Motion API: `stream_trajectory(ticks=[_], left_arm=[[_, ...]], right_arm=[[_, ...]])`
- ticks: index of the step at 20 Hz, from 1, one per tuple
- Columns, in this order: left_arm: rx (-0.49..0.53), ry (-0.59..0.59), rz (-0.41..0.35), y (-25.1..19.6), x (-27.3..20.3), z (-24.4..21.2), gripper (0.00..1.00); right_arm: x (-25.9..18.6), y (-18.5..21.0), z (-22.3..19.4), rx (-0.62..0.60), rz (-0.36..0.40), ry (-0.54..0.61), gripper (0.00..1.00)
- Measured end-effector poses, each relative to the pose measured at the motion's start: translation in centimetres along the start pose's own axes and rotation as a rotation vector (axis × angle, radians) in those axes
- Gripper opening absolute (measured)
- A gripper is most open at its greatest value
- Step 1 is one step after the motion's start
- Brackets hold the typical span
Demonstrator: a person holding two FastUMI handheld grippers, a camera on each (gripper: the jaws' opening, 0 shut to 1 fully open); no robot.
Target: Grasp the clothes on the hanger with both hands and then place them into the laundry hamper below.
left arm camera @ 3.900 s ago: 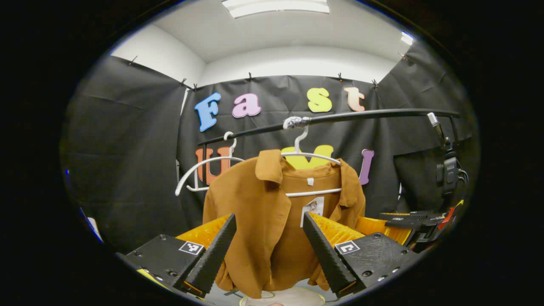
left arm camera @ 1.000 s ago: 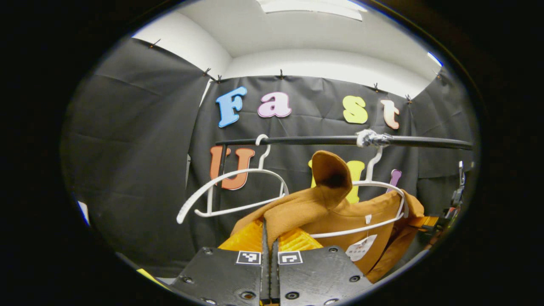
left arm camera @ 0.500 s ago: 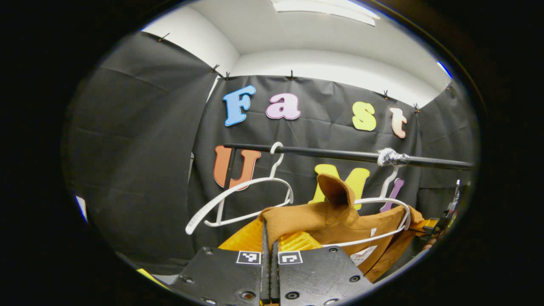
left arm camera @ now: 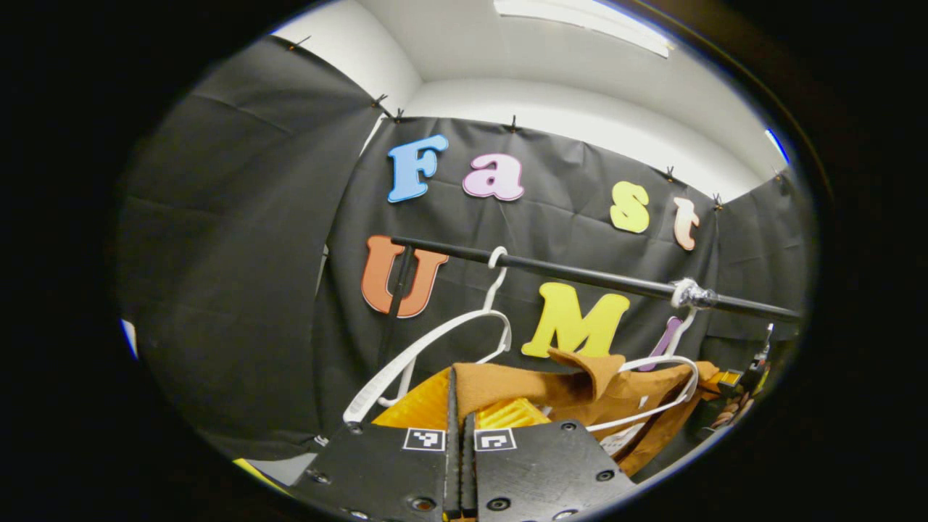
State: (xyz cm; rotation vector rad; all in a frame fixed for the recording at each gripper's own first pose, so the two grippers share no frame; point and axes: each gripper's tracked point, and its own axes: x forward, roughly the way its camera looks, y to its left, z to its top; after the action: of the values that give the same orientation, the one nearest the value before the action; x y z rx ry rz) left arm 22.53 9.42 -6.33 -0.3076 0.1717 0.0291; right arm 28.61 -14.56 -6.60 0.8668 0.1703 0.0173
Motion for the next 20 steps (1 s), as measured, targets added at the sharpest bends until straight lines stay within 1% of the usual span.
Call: stream_trajectory(ticks=[1, 2, 3, 4, 5, 6, 8, 9, 10, 11, 12, 13, 15, 17, 20], left_arm=[[-0.018, 0.016, -0.004, 0.1, 0.1, -0.2, 0.01], [-0.032, 0.032, -0.011, 0.3, 0.4, -0.6, 0.06], [-0.039, 0.037, -0.016, 0.5, 0.4, -0.8, 0.06], [-0.052, 0.050, -0.029, 0.7, 0.7, -1.1, 0.01], [-0.072, 0.066, -0.042, 0.9, 0.8, -1.5, 0.05], [-0.090, 0.090, -0.056, 1.2, 1.1, -1.9, 0.05], [-0.120, 0.133, -0.088, 1.6, 1.2, -2.7, 0.05], [-0.134, 0.146, -0.101, 1.9, 0.9, -2.9, 0.01], [-0.146, 0.156, -0.116, 2.2, 0.4, -3.2, 0.01], [-0.162, 0.166, -0.128, 2.6, 0.2, -3.7, 0.06], [-0.183, 0.182, -0.133, 2.8, 0.1, -4.3, 0.05], [-0.207, 0.198, -0.133, 3.1, 0.1, -4.9, 0.01], [-0.232, 0.226, -0.131, 3.6, 0.0, -6.5, 0.01], [-0.240, 0.254, -0.123, 4.1, -0.3, -8.3, 0.01], [-0.267, 0.291, -0.124, 4.1, -1.4, -10.0, 0.01]], right_arm=[[0.5, 0.2, -0.1, 0.002, 0.015, 0.017, 0.07], [0.8, 0.3, -0.4, 0.007, 0.020, 0.035, 0.07], [1.1, 0.0, -0.6, 0.004, 0.021, 0.046, 0.07], [1.3, -0.4, -0.9, 0.001, 0.019, 0.063, 0.07], [1.7, -0.7, -1.2, 0.005, 0.020, 0.080, 0.07], [2.1, -0.8, -1.5, 0.017, 0.022, 0.099, 0.05], [2.5, -1.3, -2.2, 0.029, 0.024, 0.135, 0.07], [2.8, -1.4, -2.3, 0.026, 0.024, 0.146, 0.07], [2.8, -1.5, -2.7, 0.021, 0.027, 0.158, 0.07], [2.8, -1.7, -2.9, 0.031, 0.033, 0.163, 0.07], [2.8, -1.7, -3.2, 0.050, 0.036, 0.175, 0.07], [2.8, -1.9, -3.6, 0.065, 0.034, 0.186, 0.07], [3.0, -2.8, -4.7, 0.080, 0.019, 0.208, 0.07], [2.6, -4.4, -5.9, 0.087, -0.009, 0.233, 0.07], [1.8, -5.8, -7.2, 0.112, -0.036, 0.256, 0.07]])
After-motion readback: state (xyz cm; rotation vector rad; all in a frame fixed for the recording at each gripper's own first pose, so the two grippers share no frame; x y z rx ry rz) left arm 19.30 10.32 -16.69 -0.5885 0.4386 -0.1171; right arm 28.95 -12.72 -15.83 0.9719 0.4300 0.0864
